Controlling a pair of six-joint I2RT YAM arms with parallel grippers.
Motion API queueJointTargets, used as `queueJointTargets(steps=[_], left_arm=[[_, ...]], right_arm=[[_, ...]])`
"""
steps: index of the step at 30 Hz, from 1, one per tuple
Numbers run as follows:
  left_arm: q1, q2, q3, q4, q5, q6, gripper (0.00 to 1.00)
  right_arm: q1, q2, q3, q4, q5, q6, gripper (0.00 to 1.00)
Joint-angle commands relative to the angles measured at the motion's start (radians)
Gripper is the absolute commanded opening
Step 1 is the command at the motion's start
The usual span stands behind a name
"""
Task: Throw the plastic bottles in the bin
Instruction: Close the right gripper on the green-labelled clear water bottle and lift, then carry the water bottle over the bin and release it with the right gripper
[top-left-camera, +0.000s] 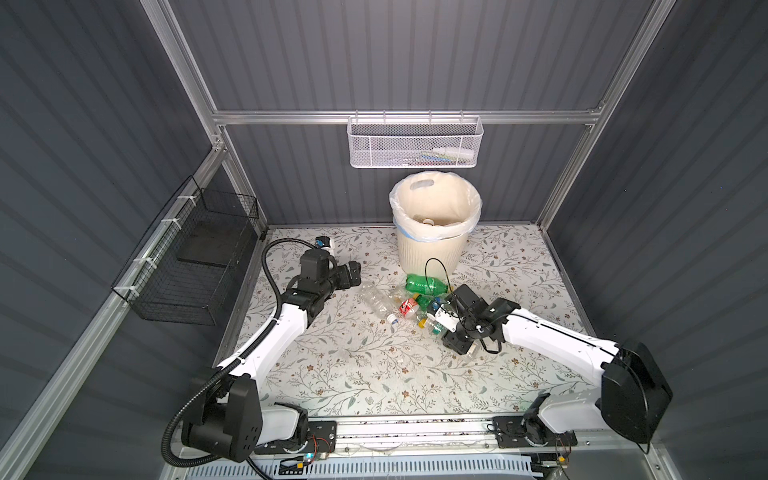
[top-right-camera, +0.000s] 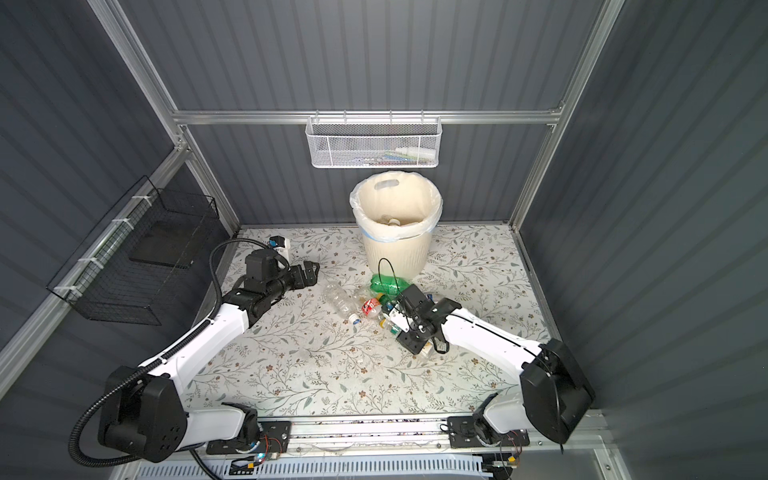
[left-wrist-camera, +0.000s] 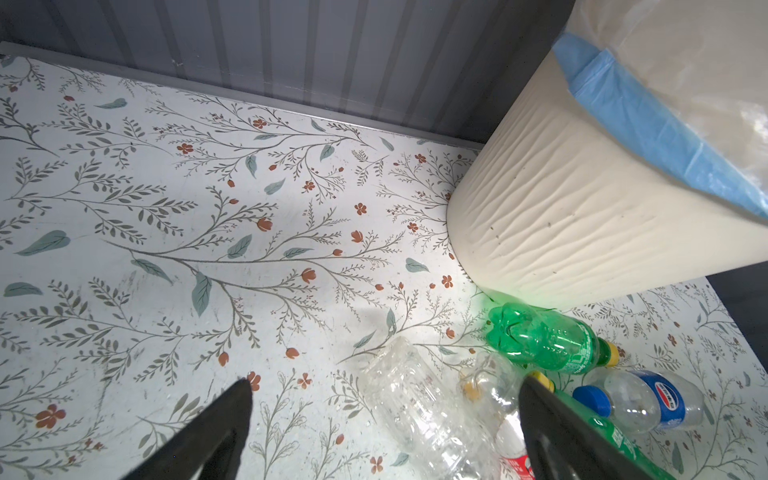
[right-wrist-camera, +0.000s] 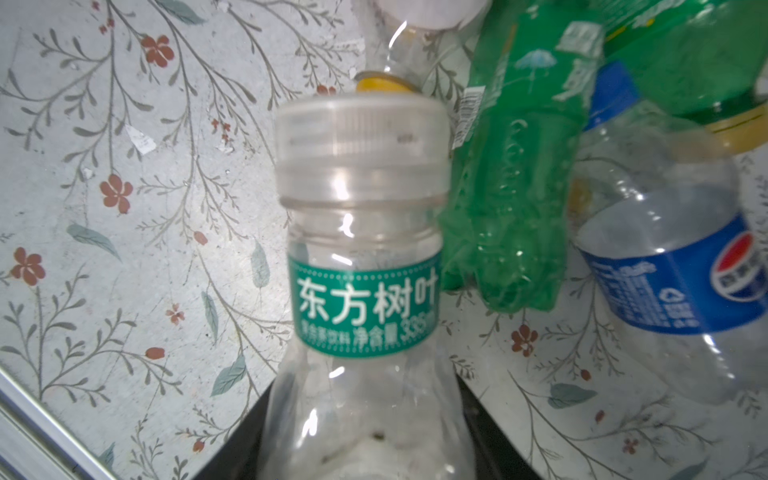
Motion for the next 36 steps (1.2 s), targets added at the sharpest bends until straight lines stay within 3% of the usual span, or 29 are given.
queueJointTargets(steps=[1, 8, 13, 18, 22, 36], left_arm=[[0.004, -0.014, -0.007, -0.001, 0.019, -0.017, 1.0], [0.004, -0.014, -0.011, -0.007, 0.036, -0.02, 1.0], [0.004, -0.014, -0.013, -0.012, 0.051, -0.018, 1.0], [0.004, -0.029, -0.02, -0.004, 0.066, -0.012, 1.0], [0.004, -0.025, -0.022, 0.001, 0.076, -0.017, 1.0], [0.004, -0.038, -0.038, 0.037, 0.114, -0.031, 1.0]], right_arm=[[-0.001, -0.071, -0.017, 0.05, 0.032, 0.033, 0.46], [-0.032, -0.211, -0.047, 0.197, 0.071, 0.098, 0.45], [-0.045, -0.34, -0.137, 0.441, 0.041, 0.179, 0.44], [-0.058, -0.442, -0.198, 0.591, 0.145, 0.206, 0.46], [-0.108, -0.516, -0.213, 0.68, 0.134, 0.238, 0.45], [-0.133, -0.763, -0.279, 0.945, 0.243, 0.197, 0.45]])
